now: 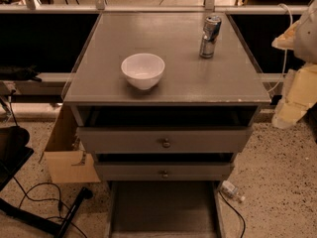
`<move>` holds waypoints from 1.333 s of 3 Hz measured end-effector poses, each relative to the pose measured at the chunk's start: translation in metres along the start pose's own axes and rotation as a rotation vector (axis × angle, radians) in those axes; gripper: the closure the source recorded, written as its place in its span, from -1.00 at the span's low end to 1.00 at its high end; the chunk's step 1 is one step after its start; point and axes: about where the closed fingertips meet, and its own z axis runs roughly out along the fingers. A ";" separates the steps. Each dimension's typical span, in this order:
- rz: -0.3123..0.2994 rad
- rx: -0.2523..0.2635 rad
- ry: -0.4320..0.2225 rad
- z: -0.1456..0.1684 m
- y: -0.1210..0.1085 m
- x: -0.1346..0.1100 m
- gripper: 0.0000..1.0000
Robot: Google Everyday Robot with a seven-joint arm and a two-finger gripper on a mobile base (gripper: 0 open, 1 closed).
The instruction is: Place redbull can into bottom drawer
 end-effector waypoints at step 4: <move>0.366 0.260 -0.625 0.018 -0.200 0.032 -1.00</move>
Offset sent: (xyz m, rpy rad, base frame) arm 0.1503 -0.1076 0.0389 0.5420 -0.3793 -0.1932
